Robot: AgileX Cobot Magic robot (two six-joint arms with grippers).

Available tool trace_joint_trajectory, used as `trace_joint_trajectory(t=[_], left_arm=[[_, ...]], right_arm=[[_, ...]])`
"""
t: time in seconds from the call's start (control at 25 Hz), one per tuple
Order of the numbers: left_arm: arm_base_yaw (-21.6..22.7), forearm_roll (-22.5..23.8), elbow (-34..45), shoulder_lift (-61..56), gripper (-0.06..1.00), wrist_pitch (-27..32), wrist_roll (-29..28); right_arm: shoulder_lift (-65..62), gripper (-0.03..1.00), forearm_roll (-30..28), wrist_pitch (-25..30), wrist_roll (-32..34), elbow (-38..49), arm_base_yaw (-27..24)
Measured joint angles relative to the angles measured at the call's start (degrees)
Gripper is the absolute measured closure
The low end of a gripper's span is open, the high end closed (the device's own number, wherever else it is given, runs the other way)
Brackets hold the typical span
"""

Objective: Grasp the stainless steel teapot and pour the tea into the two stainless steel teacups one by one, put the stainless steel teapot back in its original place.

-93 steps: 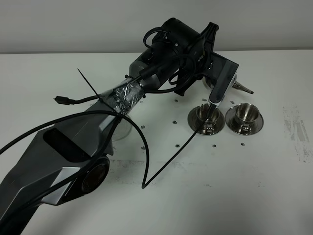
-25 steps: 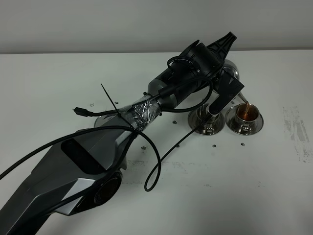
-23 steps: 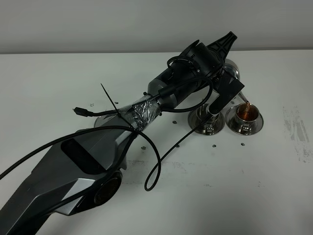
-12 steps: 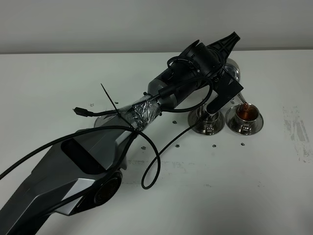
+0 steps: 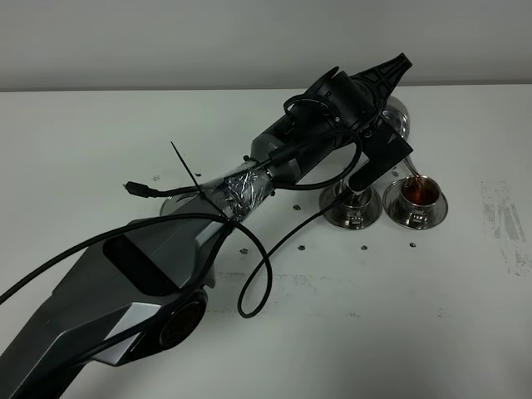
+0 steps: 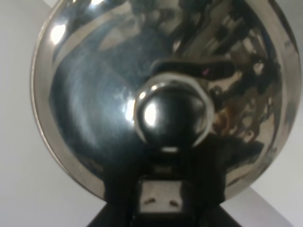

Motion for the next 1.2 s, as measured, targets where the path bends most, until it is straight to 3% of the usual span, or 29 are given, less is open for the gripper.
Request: trace_joint_trajectory(t=[0.92,1.2], left_arm=[[0.0,-0.2,0.0,-0.3,0.71,-1.3,4.4],[0.0,-0.5,0.0,-0.4,0.71,-0.8,2.1]], right_arm=[[0.0,0.57,0.0,-0.1,0.0,0.0,0.0],[0.0,0.57,0.0,-0.1,0.0,0.0,0.0]])
